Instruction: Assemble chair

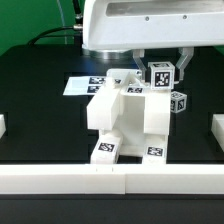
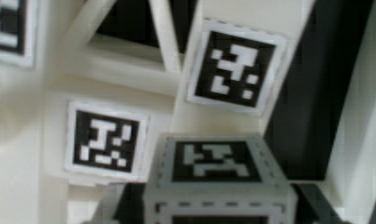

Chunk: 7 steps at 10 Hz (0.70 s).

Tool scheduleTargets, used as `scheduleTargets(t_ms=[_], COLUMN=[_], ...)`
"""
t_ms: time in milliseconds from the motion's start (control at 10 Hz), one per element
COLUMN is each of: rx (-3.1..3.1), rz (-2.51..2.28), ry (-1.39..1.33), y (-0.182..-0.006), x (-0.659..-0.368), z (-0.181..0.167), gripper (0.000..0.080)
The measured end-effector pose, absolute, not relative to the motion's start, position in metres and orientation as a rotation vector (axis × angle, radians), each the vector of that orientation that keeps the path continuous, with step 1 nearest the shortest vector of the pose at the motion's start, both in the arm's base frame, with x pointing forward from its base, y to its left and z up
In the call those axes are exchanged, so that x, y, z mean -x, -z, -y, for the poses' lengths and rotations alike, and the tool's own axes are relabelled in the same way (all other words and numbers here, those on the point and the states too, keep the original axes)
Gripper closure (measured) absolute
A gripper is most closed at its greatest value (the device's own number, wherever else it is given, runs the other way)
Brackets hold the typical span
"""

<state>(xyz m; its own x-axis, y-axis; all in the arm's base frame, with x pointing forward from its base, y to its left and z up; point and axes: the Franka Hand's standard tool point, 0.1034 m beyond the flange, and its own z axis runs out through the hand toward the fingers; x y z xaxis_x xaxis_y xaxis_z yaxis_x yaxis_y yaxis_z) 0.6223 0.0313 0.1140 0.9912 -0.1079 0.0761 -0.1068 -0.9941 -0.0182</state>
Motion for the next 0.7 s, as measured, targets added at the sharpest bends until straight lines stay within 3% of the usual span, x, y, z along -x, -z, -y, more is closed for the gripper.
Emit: scheduleTargets(t_ms=[700], rx=[2.875], rz=[-1.169], ry=[0.105], y=[-0.1133], x=[-0.622], z=[-0.0307], gripper=[0.0528])
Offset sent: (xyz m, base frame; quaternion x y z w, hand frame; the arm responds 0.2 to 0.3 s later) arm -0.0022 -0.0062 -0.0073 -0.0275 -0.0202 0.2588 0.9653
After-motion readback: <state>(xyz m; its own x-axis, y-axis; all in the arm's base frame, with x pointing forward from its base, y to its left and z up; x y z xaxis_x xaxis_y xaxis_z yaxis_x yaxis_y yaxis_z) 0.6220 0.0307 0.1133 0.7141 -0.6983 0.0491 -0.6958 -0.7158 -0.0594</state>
